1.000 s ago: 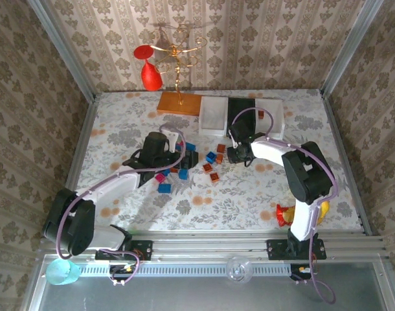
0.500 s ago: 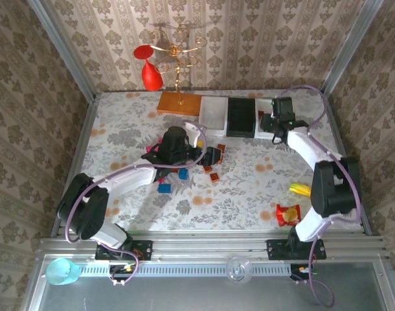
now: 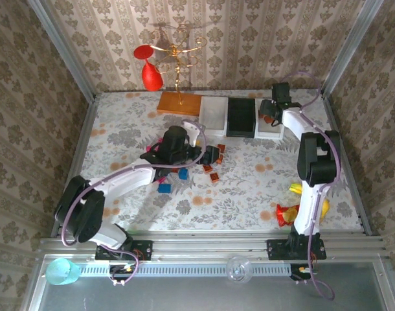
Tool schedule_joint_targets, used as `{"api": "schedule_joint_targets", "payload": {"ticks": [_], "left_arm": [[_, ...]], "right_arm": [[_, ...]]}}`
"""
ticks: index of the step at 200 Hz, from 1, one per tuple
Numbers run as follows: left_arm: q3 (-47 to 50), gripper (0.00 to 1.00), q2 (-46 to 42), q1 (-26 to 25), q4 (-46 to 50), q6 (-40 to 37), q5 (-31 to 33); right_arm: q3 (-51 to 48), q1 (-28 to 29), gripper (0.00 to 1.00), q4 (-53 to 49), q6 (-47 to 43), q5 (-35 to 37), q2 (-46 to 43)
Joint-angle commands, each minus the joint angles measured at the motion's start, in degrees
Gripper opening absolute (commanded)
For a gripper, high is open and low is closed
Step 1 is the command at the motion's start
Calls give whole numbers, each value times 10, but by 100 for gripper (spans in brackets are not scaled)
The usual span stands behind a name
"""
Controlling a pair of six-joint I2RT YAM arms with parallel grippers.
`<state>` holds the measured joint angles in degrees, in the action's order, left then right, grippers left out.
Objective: Sort the legos into containers by color
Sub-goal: Place the lego in the container, then pick up the lego from the center of the table.
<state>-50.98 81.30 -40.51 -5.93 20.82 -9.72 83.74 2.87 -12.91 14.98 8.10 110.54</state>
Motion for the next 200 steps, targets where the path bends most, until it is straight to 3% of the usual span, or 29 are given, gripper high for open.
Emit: {"api": "schedule_joint_targets", "payload": {"ticks": [1,24,45,66,87,167,200], "left_arm": [[37,100,-41,47,61,5,44],[69,100,-83,99,120,12,33],[78,100,-107,112,188,-2,50],[92,100,-126,115,211,0,71],[114,100,-142,134,196,12,65],[124,100,-160,140,168,12,51],[136,100,-169,140,148,17,56]], "right_arm": [[-91,52,74,37,0,-56,-121],[-191,121,77,58,4,-86,-200],[-236,199,79,47,5,-108,-233],[-256,291,83,43,11,-117,-231],[-242,348,85,30,-5,-69,-193],[-27,352,81,-86,-123,8,42],[19,342,75,-136,-134,17,86]]}}
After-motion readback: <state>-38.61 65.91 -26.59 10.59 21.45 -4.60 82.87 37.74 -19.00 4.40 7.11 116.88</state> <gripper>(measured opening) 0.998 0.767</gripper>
